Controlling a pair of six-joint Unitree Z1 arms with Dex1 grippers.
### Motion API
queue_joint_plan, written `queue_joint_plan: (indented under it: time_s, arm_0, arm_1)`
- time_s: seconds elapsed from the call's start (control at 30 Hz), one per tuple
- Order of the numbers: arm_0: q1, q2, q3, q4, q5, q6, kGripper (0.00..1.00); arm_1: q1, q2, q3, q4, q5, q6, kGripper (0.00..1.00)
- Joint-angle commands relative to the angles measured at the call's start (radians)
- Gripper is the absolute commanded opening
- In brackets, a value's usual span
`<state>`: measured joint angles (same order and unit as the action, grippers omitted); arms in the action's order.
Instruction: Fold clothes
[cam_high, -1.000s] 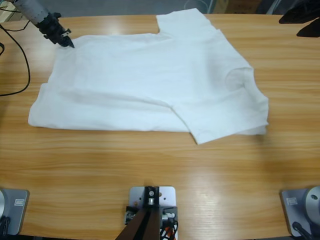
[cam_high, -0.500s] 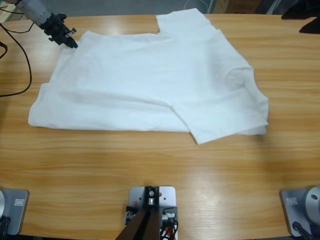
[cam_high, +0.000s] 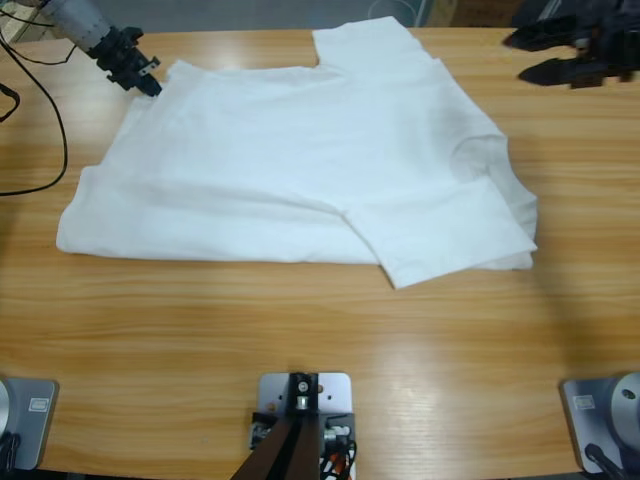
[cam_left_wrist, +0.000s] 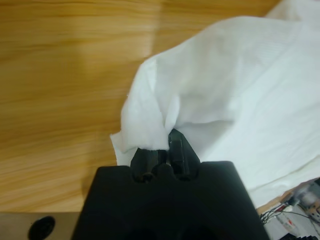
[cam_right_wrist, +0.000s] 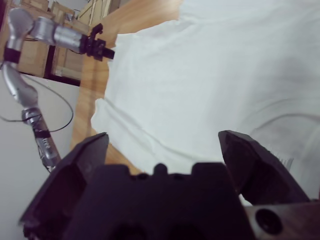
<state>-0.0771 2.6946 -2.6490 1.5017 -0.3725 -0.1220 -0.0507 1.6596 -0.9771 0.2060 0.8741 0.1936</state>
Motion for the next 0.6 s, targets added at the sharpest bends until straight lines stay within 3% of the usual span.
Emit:
queue_joint_plan:
  time_s: [0.03, 0.23, 0.4, 0.6]
  arm_0:
    - [-0.060, -0.067, -0.362, 0.161, -0.013, 0.018, 0.000]
    - [-0.065, -0.099, -0.350, 0.161, -0.005, 0.025, 0.000]
    - [-0.066, -0.104, -0.344, 0.161, -0.003, 0.022, 0.000]
    - [-0.067, -0.109, -0.331, 0.161, -0.005, 0.024, 0.000]
  arm_1:
    - [0.028, 0.327, -0.261, -0.033, 0.000, -0.049, 0.812]
    - [0.026, 0.577, -0.575, -0.013, 0.012, -0.057, 0.812]
    - [0.007, 0.711, -0.805, 0.097, 0.009, -0.062, 0.812]
    - [-0.003, 0.854, -1.222, 0.540, -0.235, -0.238, 0.812]
